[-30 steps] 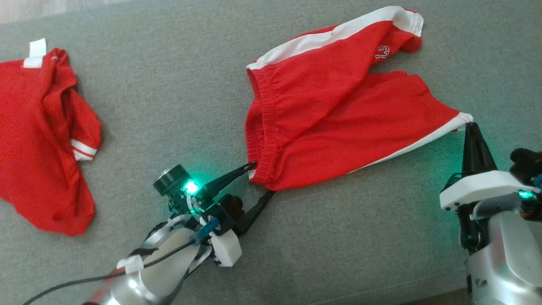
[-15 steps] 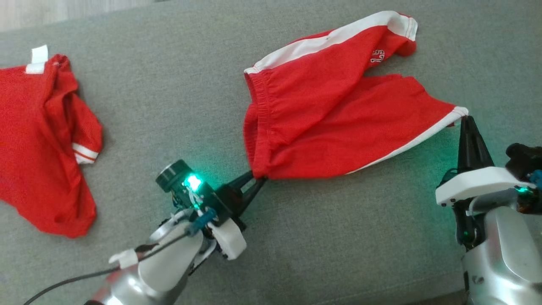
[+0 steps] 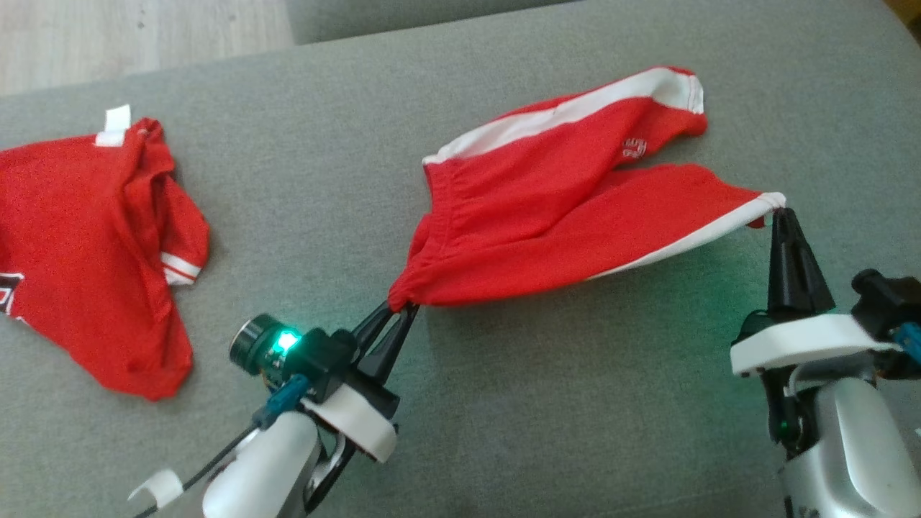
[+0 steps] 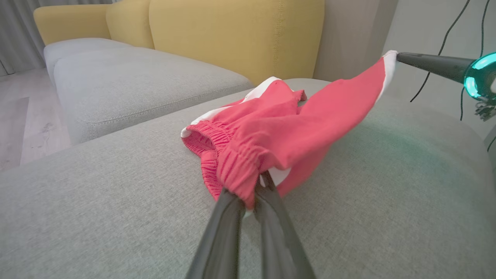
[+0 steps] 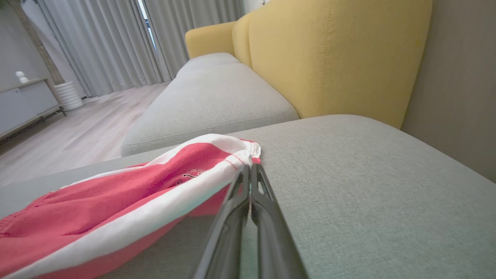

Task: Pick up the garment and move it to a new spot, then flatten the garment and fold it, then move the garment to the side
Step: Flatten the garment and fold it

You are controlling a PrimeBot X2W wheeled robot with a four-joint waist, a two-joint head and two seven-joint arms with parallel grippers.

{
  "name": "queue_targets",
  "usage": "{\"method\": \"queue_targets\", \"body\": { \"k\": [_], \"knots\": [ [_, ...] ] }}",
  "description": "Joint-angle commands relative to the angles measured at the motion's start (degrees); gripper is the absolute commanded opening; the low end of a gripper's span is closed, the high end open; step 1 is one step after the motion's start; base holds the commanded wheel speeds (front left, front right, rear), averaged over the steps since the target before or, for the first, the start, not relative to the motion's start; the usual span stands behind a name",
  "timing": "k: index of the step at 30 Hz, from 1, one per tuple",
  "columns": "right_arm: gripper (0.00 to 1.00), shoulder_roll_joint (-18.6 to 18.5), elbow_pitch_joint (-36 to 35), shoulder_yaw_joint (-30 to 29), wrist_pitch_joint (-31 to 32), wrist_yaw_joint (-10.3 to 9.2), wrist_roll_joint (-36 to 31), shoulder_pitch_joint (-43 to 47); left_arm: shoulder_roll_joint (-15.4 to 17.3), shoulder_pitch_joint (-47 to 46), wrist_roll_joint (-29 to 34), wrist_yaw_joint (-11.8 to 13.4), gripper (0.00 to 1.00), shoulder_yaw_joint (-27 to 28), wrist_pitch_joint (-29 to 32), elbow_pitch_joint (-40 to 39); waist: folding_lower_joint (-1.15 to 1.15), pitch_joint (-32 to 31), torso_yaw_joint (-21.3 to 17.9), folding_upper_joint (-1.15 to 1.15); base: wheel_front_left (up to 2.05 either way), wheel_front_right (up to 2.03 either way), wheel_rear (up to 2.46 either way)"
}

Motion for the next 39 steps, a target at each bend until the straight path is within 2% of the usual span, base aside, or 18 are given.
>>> {"method": "queue_targets", "body": {
  "k": [1,13,19,25,29,35,39],
  "knots": [
    [0.0,-0.27,-2.72,2.06,-0.5,-0.05,0.36,-0.03,1.01,-0.46,-0.38,0.15,0.0,2.88,-0.37,-2.07,0.01,-0.61,0.34,0.0,0.0,0.0,0.0],
    [0.0,-0.27,-10.96,5.0,1.11,-0.05,2.44,8.28,1.86,6.76,-2.92,0.14,0.0,4.6,-0.37,-4.75,0.01,-2.69,0.98,0.0,0.0,0.0,0.0],
    [0.0,-0.27,-16.88,4.33,2.51,-0.05,2.46,4.98,4.92,2.13,-3.91,0.11,0.0,4.36,2.95,-9.98,0.01,-2.06,1.47,0.0,0.0,0.0,0.0],
    [0.0,-1.1,-21.71,3.01,8.48,-0.05,-0.25,-9.55,11.09,-13.15,-6.32,0.1,0.0,4.44,11.33,-17.64,0.01,1.22,1.64,0.0,0.0,0.0,0.0],
    [0.0,-2.46,-21.0,4.0,13.77,-0.05,-1.51,-22.9,15.8,-27.6,-9.31,0.1,0.0,2.99,18.74,-18.11,0.01,5.48,1.46,0.0,0.0,0.0,0.0],
    [0.0,-3.19,-10.4,7.98,17.21,-0.05,-2.58,-45.21,19.87,-48.36,-16.72,0.09,0.0,0.21,26.44,-9.29,0.01,12.88,-0.93,0.0,0.0,0.0,0.0],
    [0.0,-2.07,1.07,5.84,12.86,-0.05,-4.68,-59.75,20.25,-60.83,-17.76,0.09,0.0,0.82,24.44,0.47,0.01,16.46,-2.68,0.0,0.0,0.0,0.0]
  ]
}}
